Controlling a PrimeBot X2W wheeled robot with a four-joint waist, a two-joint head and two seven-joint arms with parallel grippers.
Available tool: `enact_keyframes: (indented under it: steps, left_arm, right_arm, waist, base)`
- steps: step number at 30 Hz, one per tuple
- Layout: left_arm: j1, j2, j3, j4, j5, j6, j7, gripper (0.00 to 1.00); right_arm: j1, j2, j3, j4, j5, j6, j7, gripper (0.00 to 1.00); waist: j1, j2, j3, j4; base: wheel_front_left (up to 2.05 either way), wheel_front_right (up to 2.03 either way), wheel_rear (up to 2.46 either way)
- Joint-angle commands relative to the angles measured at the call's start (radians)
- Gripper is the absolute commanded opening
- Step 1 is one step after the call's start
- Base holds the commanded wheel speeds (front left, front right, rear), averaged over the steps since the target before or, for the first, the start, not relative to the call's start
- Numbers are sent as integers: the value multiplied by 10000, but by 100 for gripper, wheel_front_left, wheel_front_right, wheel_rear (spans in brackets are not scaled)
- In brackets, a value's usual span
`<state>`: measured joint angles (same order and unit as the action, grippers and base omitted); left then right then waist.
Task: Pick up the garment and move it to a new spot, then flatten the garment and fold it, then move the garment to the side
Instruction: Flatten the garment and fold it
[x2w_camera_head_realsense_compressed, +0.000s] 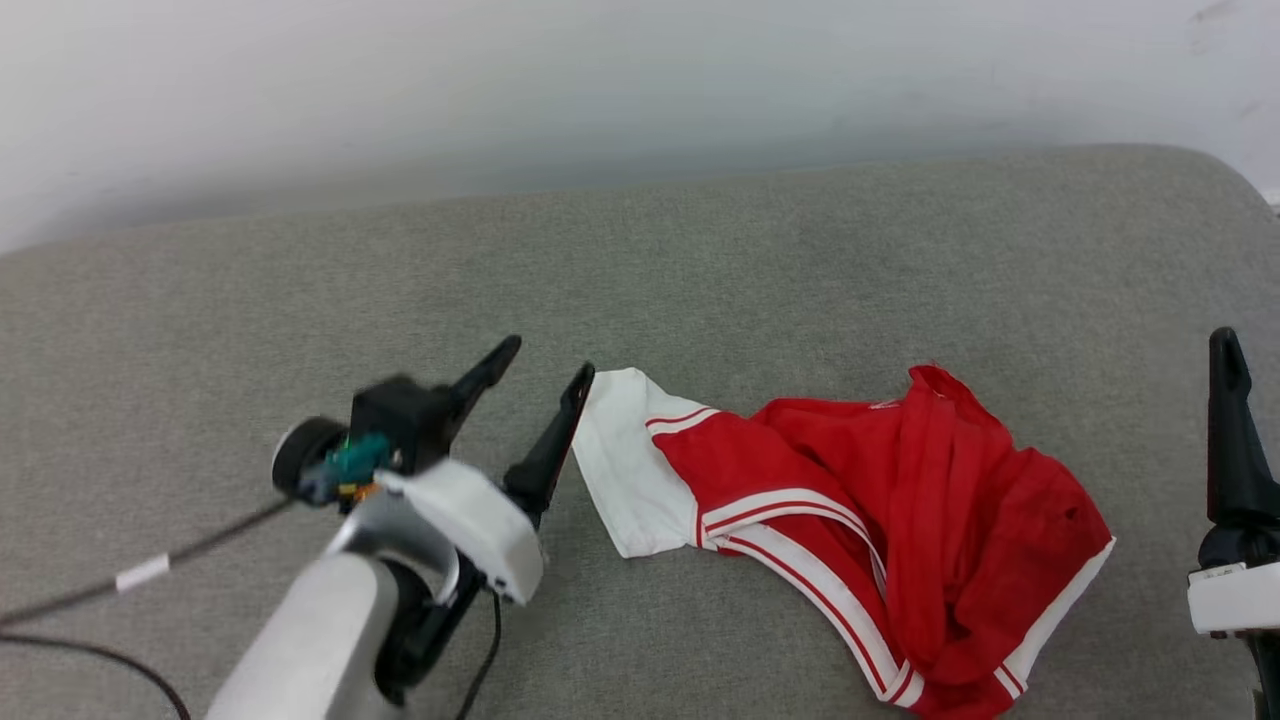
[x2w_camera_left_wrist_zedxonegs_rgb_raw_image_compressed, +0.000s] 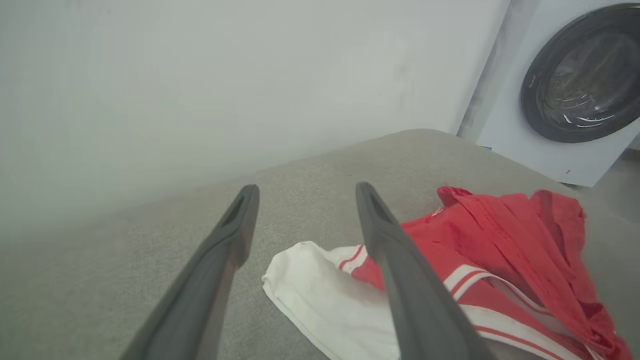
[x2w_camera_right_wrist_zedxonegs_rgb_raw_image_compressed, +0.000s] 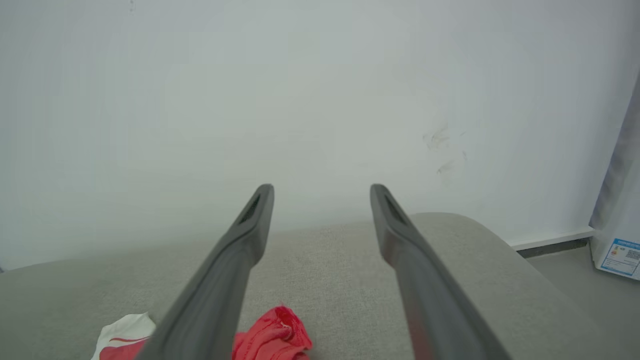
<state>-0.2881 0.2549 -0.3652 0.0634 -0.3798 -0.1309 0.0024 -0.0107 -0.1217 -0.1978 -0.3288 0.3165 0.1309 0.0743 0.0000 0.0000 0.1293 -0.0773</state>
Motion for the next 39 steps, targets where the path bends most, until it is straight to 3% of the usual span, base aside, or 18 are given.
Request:
enact_keyframes:
  steps: [1,8,12,18,28,29,30,31,32,39]
  left_arm:
    - [-557,175,-169,1,-419,21,686,100]
    - [-3173,994,-1385,838,-3490,19,5853,100]
    - [-4102,1318,-1870,1441,-4074,18,7506,100]
    - [-4852,1414,-2288,2314,-4115,21,8461,100]
    - [-5122,1175,-2679,3381,-3941,24,8444,100]
    - [-5131,1140,-2686,3439,-3987,24,8401,88]
    - [-5115,1096,-2707,3483,-4031,23,8407,54]
    - [-5114,1055,-2712,3516,-4086,23,8400,4]
    - [-5131,1023,-2737,3526,-4124,22,8387,0]
    - [-5277,910,-2464,3257,-4531,20,7154,0]
  right_arm:
    - [-112,73,-23,-56,-106,-3,-83,100]
    - [-305,195,128,41,-489,-1,-530,100]
    - [-332,281,367,200,-673,-3,-824,100]
    - [-461,421,666,463,-734,-3,-1162,100]
    - [-637,598,968,968,-720,-3,-1572,100]
    - [-661,608,965,1005,-718,-3,-1611,100]
    - [-675,618,960,1059,-712,-3,-1612,100]
    - [-683,631,965,1106,-709,-3,-1626,100]
    - [-696,638,973,1157,-722,-1,-1638,100]
    - [-735,654,1023,1378,-870,-1,-1637,100]
  waist:
    - [0,0,244,-223]
    - [0,0,761,-765]
    - [0,0,1069,-1098]
    - [0,0,1517,-1499]
    - [0,0,2021,-1808]
    - [0,0,2047,-1808]
    - [0,0,2067,-1800]
    - [0,0,2084,-1786]
    - [0,0,2095,-1771]
    - [0,0,1858,-1397]
  base:
    - [0,0,0]
    - [0,0,0]
    - [0,0,0]
    - [0,0,0]
    - [0,0,0]
    - [0,0,0]
    - [0,0,0]
    - [0,0,0]
    - [0,0,0]
    - [0,0,0]
